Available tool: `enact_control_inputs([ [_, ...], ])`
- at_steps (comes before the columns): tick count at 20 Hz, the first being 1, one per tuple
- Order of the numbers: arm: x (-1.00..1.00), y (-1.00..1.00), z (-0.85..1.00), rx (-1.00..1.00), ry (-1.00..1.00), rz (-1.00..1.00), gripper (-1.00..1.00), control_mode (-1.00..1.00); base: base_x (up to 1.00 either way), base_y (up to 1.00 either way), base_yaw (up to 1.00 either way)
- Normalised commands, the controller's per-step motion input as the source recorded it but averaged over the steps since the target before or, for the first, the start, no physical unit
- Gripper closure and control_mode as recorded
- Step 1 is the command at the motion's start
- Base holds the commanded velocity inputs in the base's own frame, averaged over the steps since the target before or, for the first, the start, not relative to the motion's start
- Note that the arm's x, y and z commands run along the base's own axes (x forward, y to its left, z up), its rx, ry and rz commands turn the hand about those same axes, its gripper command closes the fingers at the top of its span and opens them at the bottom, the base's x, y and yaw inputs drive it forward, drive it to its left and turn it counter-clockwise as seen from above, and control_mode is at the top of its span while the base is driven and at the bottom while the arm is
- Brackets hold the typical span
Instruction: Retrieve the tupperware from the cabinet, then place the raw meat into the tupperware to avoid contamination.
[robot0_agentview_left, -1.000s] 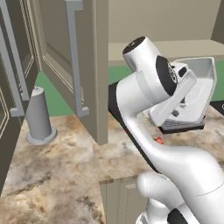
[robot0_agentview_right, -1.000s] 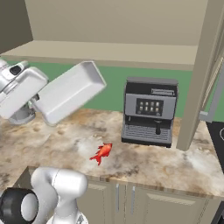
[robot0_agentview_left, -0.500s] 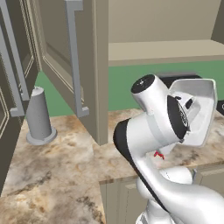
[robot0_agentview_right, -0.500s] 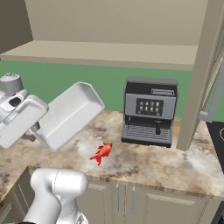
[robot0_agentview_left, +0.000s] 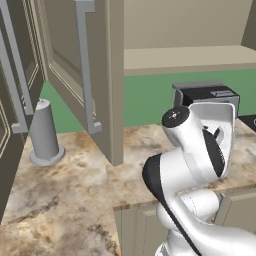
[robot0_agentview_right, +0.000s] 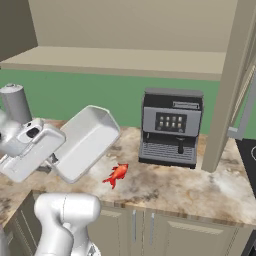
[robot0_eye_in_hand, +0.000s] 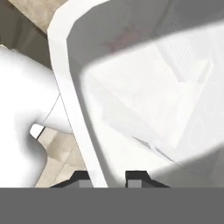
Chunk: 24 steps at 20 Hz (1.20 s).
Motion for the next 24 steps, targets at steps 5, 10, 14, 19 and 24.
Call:
enact_control_inputs([
  [5, 0.32, 0.13, -0.42, 0.09, 0.0, 0.17, 1.0, -1.0, 0.0, 0.0, 0.0],
  [10, 0.42, 0.17, -0.29, 0.06, 0.06, 0.17, 1.0, -1.0, 0.0, 0.0, 0.0],
  [14, 0.45, 0.15, -0.22, 0.01, 0.11, 0.17, 1.0, -1.0, 0.0, 0.0, 0.0],
  [19, 0.52, 0.13, -0.29, 0.0, 0.11, 0.17, 1.0, -1.0, 0.0, 0.0, 0.0],
  [24, 0.58, 0.12, -0.3, 0.01, 0.09, 0.18, 1.0, -1.0, 0.0, 0.0, 0.0],
])
